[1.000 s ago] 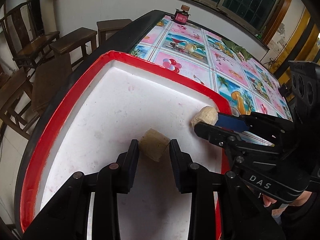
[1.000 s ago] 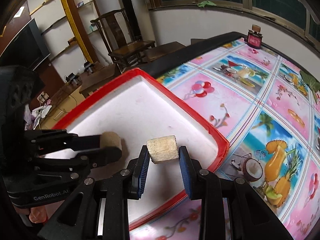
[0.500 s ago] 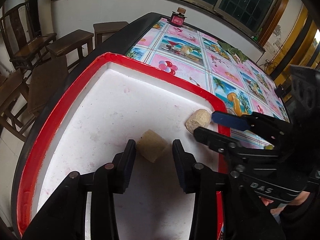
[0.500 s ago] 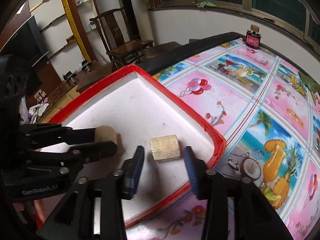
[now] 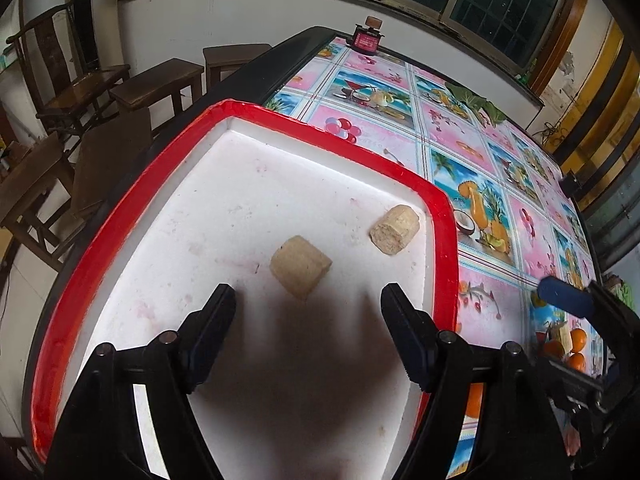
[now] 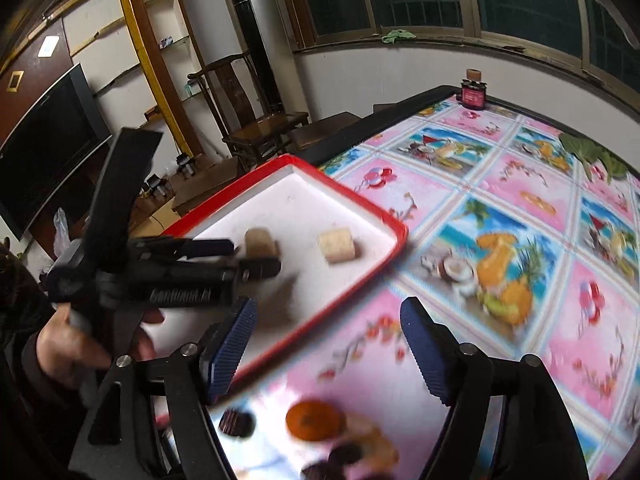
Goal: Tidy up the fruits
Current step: 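Open the left tool onto the tray while the right tool releases its chunk, then grasp a red date with the left tool while the right tool grasps a white chunk, then carry the red date over the tray while the right tool carries its white chunk, then open the left tool to drop the date while the right tool releases its chunk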
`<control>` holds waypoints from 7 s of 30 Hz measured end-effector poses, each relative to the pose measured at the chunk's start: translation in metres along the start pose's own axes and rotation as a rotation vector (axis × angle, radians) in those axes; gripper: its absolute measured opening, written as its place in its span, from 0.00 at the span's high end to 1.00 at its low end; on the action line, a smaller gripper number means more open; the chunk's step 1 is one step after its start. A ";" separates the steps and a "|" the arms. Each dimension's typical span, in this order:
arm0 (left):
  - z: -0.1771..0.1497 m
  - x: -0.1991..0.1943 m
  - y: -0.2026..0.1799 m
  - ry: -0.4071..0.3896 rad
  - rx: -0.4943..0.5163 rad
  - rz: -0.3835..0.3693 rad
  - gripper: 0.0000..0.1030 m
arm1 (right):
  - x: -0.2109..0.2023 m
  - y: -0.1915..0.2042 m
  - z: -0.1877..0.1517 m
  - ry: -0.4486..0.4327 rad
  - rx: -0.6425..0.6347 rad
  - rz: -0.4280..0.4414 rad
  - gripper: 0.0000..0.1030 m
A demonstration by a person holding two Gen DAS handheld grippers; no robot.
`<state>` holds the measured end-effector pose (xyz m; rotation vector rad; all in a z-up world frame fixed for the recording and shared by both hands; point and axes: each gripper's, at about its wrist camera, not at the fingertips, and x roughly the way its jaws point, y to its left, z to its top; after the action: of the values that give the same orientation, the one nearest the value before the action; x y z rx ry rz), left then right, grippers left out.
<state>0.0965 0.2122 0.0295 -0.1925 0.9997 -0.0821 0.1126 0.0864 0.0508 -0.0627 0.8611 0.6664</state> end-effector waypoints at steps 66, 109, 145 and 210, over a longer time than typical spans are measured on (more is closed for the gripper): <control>-0.123 -0.028 -0.134 0.075 0.269 -0.130 0.80 | -0.108 -0.072 -0.159 0.044 0.282 -0.297 0.78; -0.084 -0.078 -0.064 -0.069 0.158 -0.038 0.82 | -0.112 -0.013 -0.120 -0.038 0.154 -0.133 0.78; -0.035 -0.053 -0.001 -0.024 0.078 -0.027 0.82 | -0.028 0.023 0.007 -0.006 0.028 0.103 0.78; -0.049 -0.031 -0.008 0.014 0.063 -0.056 0.37 | -0.008 0.021 -0.003 -0.014 0.018 0.044 0.33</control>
<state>0.0390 0.2027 0.0309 -0.1625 1.0043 -0.1655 0.0955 0.0979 0.0588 -0.0233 0.8567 0.6996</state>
